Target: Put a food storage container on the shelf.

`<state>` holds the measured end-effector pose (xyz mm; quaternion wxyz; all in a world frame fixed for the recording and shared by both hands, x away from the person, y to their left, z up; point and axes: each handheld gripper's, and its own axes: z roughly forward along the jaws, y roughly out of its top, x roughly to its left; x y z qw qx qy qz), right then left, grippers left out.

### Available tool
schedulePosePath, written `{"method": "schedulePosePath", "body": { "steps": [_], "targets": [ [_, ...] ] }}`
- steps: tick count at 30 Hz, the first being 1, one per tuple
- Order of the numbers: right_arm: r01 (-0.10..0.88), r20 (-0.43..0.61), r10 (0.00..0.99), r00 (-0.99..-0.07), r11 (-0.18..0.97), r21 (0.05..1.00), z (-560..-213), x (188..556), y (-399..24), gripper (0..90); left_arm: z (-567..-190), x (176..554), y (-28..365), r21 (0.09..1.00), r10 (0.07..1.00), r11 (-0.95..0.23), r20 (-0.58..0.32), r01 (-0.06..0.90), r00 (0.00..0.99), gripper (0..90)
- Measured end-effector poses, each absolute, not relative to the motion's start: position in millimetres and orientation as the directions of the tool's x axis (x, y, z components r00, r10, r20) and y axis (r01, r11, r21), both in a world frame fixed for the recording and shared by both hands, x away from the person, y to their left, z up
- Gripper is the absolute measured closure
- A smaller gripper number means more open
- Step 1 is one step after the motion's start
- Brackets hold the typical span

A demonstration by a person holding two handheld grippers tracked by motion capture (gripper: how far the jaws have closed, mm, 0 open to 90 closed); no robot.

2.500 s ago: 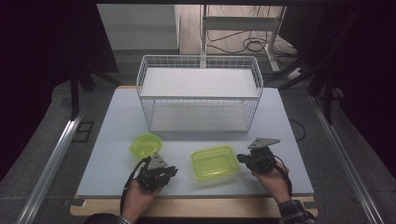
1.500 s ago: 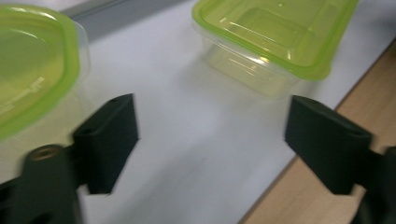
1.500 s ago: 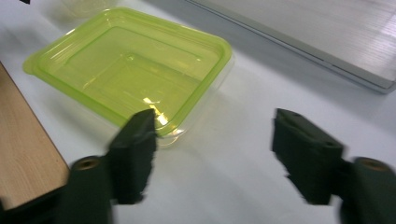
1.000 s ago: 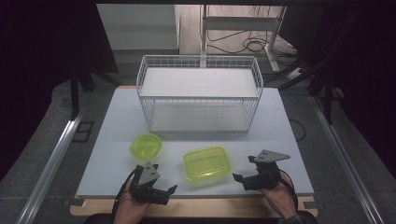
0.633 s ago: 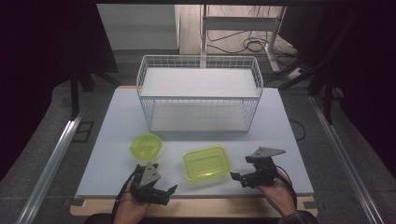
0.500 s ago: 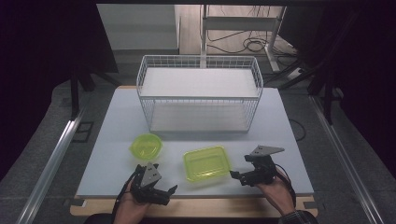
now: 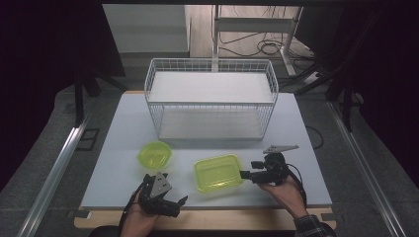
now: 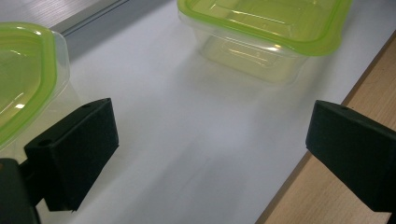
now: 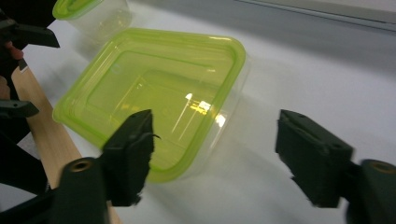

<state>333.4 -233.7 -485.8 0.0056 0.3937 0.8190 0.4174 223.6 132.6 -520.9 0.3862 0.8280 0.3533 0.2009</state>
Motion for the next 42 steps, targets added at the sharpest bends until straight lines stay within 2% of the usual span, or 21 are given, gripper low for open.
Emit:
{"method": "schedulePosePath", "body": {
  "steps": [4,8,13,16,24,31,42],
  "targets": [
    [0.665,0.343,0.644,-0.684,0.358,0.655,-487,345,-224,42.2,-522,224,132,0.78,0.74,-0.455,0.065,0.428,0.669,2.3],
    [0.69,0.366,0.639,-0.676,0.376,0.618,-492,354,-215,49.9,-522,223,132,0.78,0.74,-0.456,0.065,0.428,0.67,2.3],
    [0.733,0.429,0.633,-0.645,0.354,0.58,-496,364,-215,63.3,-522,223,131,0.78,0.737,-0.461,0.069,0.424,0.672,2.3],
    [0.757,0.472,0.622,-0.624,0.333,0.562,-499,367,-217,65.3,-522,223,131,0.777,0.734,-0.466,0.073,0.423,0.675,2.3],
    [0.823,0.611,0.559,-0.561,0.292,0.488,-501,374,-219,79.1,-522,223,130,0.775,0.734,-0.47,0.079,0.422,0.674,2.3],
    [0.837,0.652,0.532,-0.54,0.264,0.479,-500,374,-220,80.3,-522,223,130,0.776,0.734,-0.471,0.08,0.42,0.675,2.4],
    [0.823,0.655,0.521,-0.547,0.191,0.535,-486,371,-228,80.3,-520,223,134,0.794,0.749,-0.435,0.056,0.425,0.66,2.3]
  ]
}}
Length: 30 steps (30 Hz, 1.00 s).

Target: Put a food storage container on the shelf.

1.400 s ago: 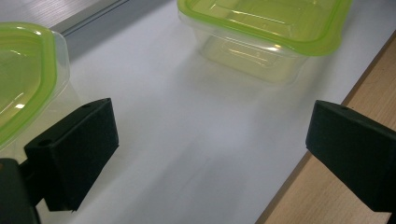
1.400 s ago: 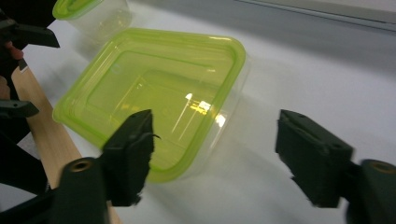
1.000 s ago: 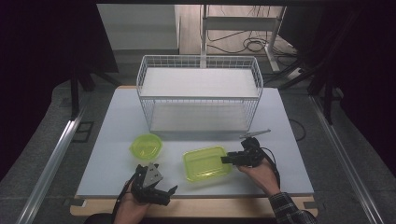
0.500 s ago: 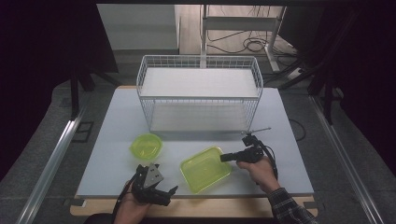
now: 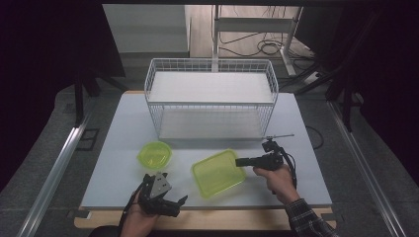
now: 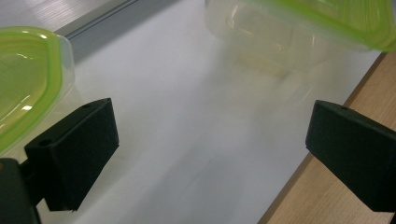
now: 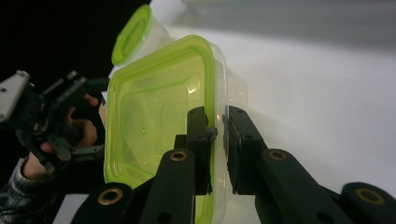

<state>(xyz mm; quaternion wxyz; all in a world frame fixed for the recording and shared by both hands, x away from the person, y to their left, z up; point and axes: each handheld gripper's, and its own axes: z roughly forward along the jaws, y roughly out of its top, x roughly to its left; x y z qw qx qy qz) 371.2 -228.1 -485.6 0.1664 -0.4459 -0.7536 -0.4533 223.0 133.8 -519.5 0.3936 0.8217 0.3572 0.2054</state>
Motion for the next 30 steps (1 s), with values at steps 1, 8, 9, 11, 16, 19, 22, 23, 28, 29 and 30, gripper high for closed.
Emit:
{"method": "schedulePosePath", "body": {
  "steps": [1,8,9,11,16,19,22,23,28,29,30],
  "targets": [
    [0.823,0.663,0.514,-0.544,0.175,0.54,-483,372,-230,80.3,-519,223,134,0.795,0.75,-0.431,0.053,0.427,0.659,2.3],
    [0.813,0.664,0.507,-0.55,0.143,0.565,-470,372,-235,80.3,-519,223,134,0.792,0.749,-0.435,0.055,0.428,0.66,2.3],
    [0.811,0.664,0.505,-0.551,0.137,0.569,-467,372,-235,80.3,-519,223,134,0.792,0.749,-0.435,0.055,0.428,0.66,2.3],
    [0.805,0.667,0.497,-0.555,0.122,0.58,-461,373,-238,80.3,-519,223,134,0.792,0.749,-0.436,0.056,0.428,0.661,2.3],
    [0.792,0.67,0.482,-0.565,0.088,0.604,-443,375,-241,80.3,-520,224,134,0.791,0.748,-0.438,0.058,0.426,0.661,2.3],
    [0.785,0.668,0.478,-0.57,0.077,0.614,-434,377,-241,80.3,-520,224,134,0.791,0.748,-0.439,0.059,0.426,0.661,2.4],
    [0.778,0.664,0.477,-0.577,0.071,0.625,-426,379,-239,80.3,-520,224,134,0.791,0.748,-0.438,0.058,0.426,0.661,2.3],
    [0.776,0.664,0.475,-0.578,0.068,0.627,-423,380,-239,80.3,-520,224,134,0.792,0.749,-0.437,0.056,0.427,0.661,2.3],
    [0.761,0.655,0.474,-0.588,0.05,0.647,-409,385,-234,80.3,-520,224,134,0.791,0.748,-0.439,0.058,0.427,0.661,2.3],
    [0.761,0.658,0.472,-0.587,0.044,0.647,-406,386,-233,80.3,-520,224,134,0.79,0.748,-0.439,0.058,0.427,0.661,2.3],
    [0.756,0.656,0.47,-0.59,0.038,0.653,-402,388,-232,80.3,-520,224,134,0.79,0.748,-0.439,0.058,0.427,0.661,2.3]
  ]
}}
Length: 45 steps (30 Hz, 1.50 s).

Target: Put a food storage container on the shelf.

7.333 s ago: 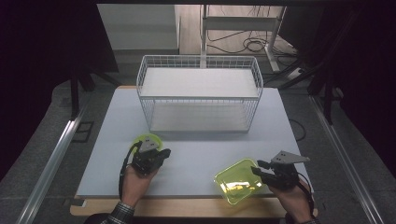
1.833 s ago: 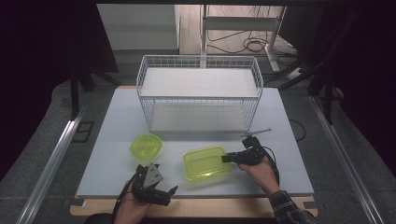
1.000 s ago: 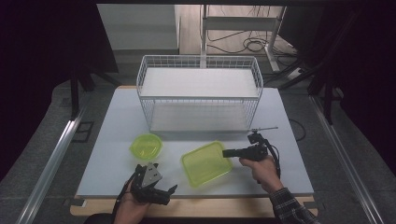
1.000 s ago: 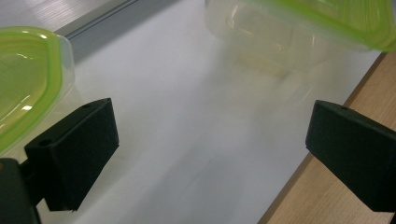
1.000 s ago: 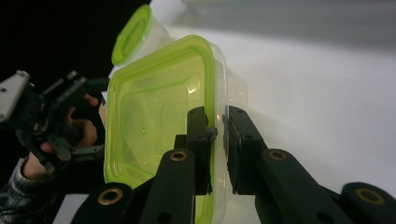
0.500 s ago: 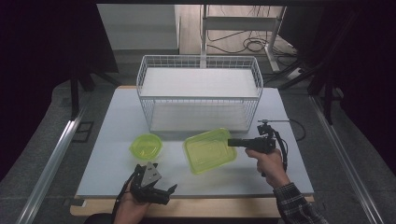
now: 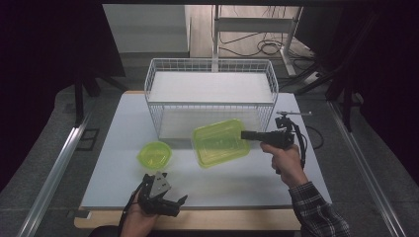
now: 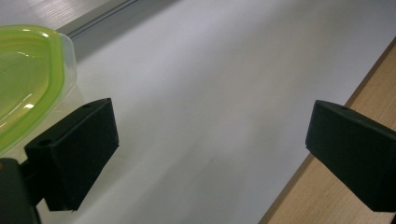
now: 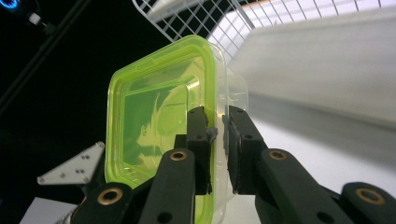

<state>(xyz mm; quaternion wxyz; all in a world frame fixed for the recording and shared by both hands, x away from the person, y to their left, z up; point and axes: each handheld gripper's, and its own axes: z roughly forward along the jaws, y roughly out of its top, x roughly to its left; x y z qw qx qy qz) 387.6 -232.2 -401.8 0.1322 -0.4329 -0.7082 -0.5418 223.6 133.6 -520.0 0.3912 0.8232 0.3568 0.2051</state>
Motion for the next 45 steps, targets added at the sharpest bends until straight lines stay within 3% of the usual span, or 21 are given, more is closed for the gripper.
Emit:
{"method": "schedulePosePath", "body": {
  "steps": [28,45],
  "targets": [
    [0.661,0.597,0.502,-0.626,-0.066,0.748,-334,420,-211,80.3,-521,224,133,0.788,0.749,-0.443,0.063,0.428,0.66,2.3],
    [0.628,0.574,0.575,-0.584,-0.128,0.768,-309,455,-197,80.3,-521,224,134,0.792,0.749,-0.44,0.062,0.424,0.66,2.3]
  ]
}}
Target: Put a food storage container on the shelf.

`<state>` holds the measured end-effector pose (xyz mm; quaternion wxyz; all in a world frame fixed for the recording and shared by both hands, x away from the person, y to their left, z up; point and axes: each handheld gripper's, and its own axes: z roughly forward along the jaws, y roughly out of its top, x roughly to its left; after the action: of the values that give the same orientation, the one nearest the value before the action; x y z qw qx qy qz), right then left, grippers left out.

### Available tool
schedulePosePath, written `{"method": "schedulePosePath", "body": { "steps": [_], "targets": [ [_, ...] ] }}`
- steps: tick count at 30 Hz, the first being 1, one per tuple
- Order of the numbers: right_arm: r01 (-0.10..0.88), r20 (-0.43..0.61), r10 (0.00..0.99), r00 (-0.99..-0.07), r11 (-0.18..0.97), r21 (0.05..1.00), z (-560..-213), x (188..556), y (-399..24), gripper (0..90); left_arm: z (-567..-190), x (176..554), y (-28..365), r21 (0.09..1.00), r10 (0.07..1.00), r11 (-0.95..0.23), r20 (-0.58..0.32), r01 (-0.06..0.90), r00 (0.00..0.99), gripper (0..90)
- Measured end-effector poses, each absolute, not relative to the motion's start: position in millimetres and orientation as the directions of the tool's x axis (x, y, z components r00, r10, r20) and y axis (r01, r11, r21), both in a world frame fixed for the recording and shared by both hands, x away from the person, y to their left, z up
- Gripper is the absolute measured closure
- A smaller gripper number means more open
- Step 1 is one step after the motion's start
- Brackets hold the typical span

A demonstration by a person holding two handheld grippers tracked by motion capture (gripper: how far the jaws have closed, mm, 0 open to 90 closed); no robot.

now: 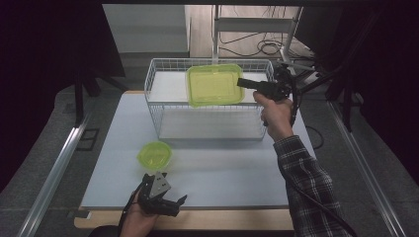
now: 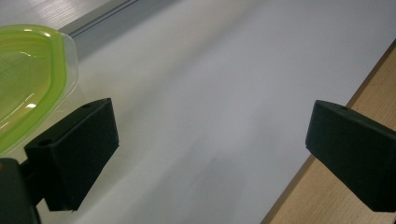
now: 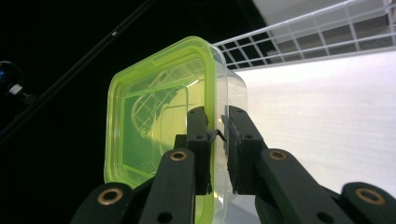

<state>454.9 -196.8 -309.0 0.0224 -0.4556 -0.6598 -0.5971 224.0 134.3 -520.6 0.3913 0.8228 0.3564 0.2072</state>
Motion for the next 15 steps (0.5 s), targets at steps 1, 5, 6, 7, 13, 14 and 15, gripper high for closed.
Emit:
{"method": "schedulePosePath", "body": {
  "steps": [1,5,6,7,13,14,15],
  "targets": [
    [0.626,0.57,0.582,-0.58,-0.129,0.769,-309,457,-196,80.3,-521,224,134,0.791,0.748,-0.44,0.062,0.424,0.661,2.3],
    [0.627,0.568,0.599,-0.564,-0.136,0.767,-309,464,-194,80.3,-521,224,134,0.792,0.748,-0.44,0.062,0.423,0.661,2.3],
    [0.631,0.571,0.604,-0.556,-0.14,0.763,-310,465,-194,80.3,-521,224,134,0.792,0.747,-0.44,0.061,0.424,0.662,2.4],
    [0.632,0.571,0.61,-0.549,-0.143,0.761,-311,467,-194,80.3,-521,224,134,0.791,0.747,-0.441,0.061,0.424,0.662,2.4],
    [0.642,0.567,0.644,-0.515,-0.149,0.752,-316,474,-192,80.2,-521,224,134,0.79,0.745,-0.443,0.061,0.424,0.664,2.4],
    [0.642,0.563,0.648,-0.512,-0.147,0.752,-316,475,-192,80.2,-521,224,134,0.787,0.743,-0.448,0.065,0.424,0.666,2.3],
    [0.639,0.553,0.658,-0.511,-0.139,0.756,-317,476,-191,80.1,-521,224,134,0.784,0.741,-0.454,0.068,0.423,0.668,2.3]
  ]
}}
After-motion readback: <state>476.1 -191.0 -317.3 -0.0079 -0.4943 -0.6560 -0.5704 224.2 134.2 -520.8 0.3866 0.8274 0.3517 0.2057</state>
